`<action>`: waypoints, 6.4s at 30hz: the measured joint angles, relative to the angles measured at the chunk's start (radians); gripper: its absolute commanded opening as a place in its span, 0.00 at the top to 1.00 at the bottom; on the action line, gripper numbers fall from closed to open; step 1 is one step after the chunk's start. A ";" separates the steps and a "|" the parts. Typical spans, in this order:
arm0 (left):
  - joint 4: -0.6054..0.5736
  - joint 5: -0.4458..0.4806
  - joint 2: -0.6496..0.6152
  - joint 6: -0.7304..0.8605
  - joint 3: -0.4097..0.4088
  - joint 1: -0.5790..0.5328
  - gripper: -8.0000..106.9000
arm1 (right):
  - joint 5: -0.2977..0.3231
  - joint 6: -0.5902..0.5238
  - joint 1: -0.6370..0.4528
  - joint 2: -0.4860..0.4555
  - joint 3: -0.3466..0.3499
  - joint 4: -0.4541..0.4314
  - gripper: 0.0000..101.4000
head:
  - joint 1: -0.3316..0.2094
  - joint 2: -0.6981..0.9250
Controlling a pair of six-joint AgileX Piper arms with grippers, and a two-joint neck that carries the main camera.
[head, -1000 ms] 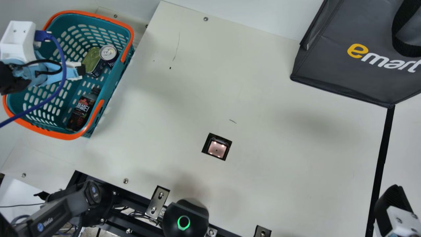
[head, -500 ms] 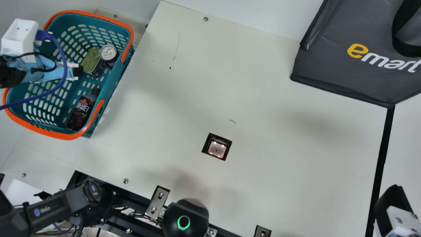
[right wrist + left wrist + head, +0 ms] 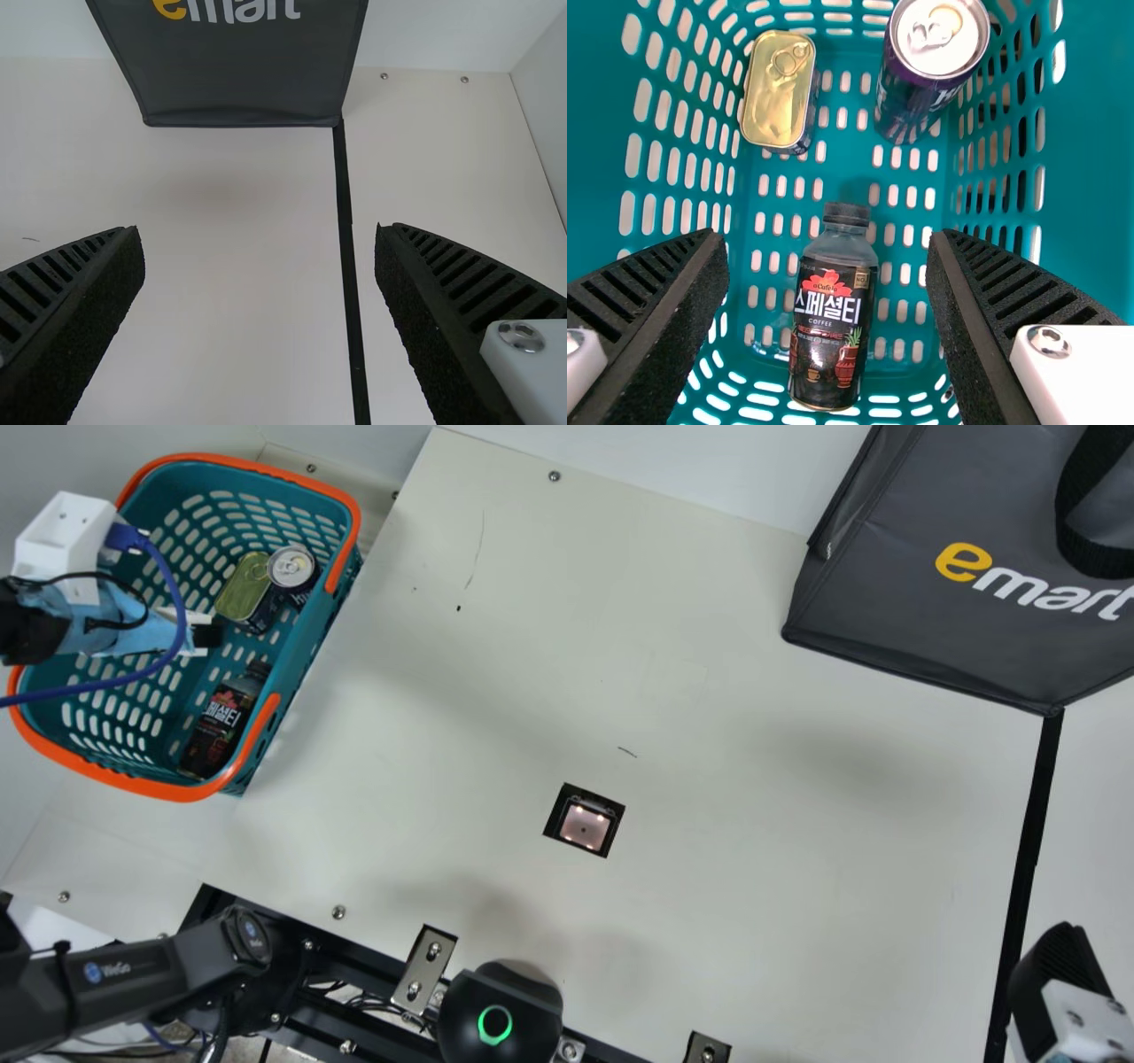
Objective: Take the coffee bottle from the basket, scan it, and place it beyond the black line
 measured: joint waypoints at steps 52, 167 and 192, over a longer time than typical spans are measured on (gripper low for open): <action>0.096 -0.250 0.413 -0.121 -0.071 -0.160 0.15 | 0.000 0.000 0.000 0.000 0.000 0.000 0.10 | -0.002 0.000; -0.271 -0.047 -0.007 0.287 0.078 0.073 0.84 | 0.001 0.000 0.000 0.000 0.000 0.000 0.10 | 0.000 0.000; -0.281 0.161 -0.145 0.229 -0.107 0.109 0.84 | 0.001 0.000 0.000 0.000 0.000 0.000 0.10 | 0.000 0.000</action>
